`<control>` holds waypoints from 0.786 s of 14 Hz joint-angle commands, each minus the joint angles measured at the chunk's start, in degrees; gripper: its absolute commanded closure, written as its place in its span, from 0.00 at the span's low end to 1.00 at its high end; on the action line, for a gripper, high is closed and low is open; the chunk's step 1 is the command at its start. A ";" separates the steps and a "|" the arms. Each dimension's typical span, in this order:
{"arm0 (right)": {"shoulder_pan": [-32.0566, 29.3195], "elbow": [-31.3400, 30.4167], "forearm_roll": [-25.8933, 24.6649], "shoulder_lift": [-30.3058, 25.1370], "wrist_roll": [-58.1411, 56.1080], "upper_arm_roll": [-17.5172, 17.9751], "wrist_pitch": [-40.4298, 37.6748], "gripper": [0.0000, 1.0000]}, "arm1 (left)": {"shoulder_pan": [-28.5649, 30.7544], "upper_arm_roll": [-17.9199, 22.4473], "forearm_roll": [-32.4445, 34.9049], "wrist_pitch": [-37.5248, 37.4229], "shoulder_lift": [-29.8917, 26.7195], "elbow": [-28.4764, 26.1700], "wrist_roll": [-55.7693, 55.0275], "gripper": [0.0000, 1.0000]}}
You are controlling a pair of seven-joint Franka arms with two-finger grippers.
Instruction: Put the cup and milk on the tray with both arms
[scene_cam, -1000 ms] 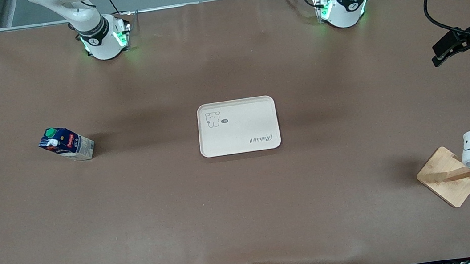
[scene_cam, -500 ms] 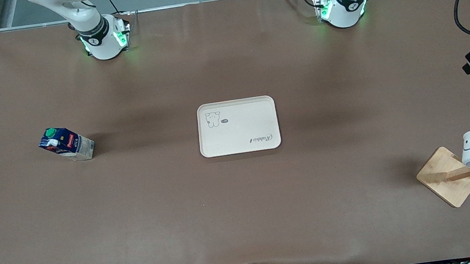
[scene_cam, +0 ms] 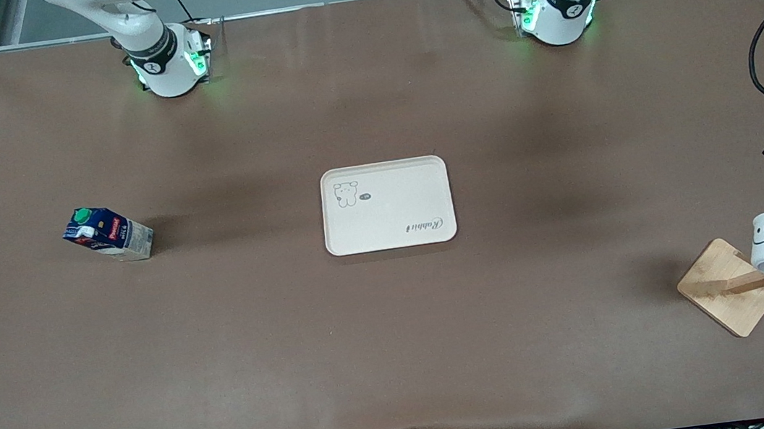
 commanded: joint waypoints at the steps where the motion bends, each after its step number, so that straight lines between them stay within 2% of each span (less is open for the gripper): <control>1: -0.58 0.51 0.03 0.17 -0.44 0.23 0.04 0.00 | 1.65 -0.23 -3.19 5.62 -2.57 -5.46 -0.02 0.00; 4: -0.40 0.51 0.03 0.17 -0.44 0.23 0.04 0.00 | 2.18 -0.23 -3.37 15.54 -2.49 -10.47 -0.02 0.00; 11: -0.49 0.60 0.03 1.14 -0.44 0.23 0.04 0.00 | 2.88 -0.23 -6.89 29.00 -0.21 -16.63 1.03 0.00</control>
